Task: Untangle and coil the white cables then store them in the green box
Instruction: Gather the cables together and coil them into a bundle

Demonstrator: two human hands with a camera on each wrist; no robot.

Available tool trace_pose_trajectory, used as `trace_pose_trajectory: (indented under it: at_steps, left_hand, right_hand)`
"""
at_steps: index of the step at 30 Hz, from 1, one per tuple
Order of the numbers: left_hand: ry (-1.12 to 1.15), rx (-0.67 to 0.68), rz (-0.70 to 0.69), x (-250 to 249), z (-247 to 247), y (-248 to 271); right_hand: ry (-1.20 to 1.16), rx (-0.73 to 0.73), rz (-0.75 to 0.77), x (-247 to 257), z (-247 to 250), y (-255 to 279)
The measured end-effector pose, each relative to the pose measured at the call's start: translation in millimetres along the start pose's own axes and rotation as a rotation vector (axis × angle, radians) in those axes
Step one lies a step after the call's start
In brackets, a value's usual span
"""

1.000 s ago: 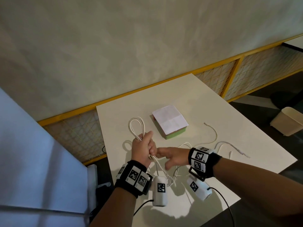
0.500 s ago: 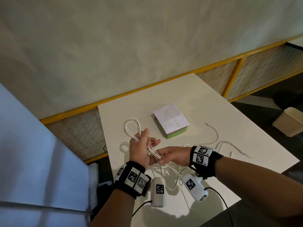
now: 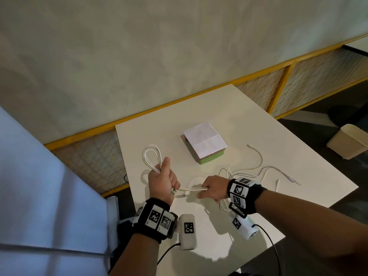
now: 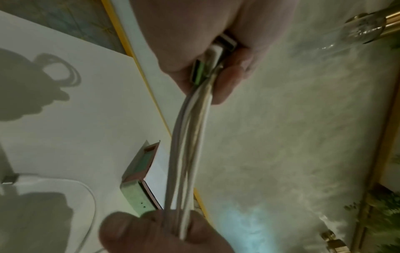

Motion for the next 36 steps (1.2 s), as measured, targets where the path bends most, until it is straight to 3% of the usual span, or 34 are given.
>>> trace_pose_trajectory:
  at_steps: [3,10,19,25,36]
  left_hand:
    - [-0.134,-0.01,0.008,7.0,13.7,-1.9]
    - [-0.33,0.11,-0.008,36.0,15.7,3.9]
    - [-0.561,0.242,0.055,57.9,-11.8,17.9]
    - [-0.589,0.284,0.016,56.8,-18.0,22.1]
    - [-0.694,0.356,-0.054,65.3,-29.9,34.2]
  right_hand:
    - [0.076,-0.116,0.002,3.8,20.2,3.1]
    - [0.278,-0.441,0.274,68.8,61.4,45.8]
    - [0.305,-0.646,0.167,71.1,88.6,55.8]
    - [0.099,-0.595,0.169,71.2,85.3,52.4]
    - [0.108,-0.433,0.087,60.3,72.7,31.8]
Point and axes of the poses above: each hand's wrist, its own y-axis away from the middle knuckle, its own z-axis out of the back of the hand, x = y × z, the point moved 10 cm from there along -y, towards the middle knuckle, and after that the axes turned 2 degrees about -z, right-handed, at the moved point
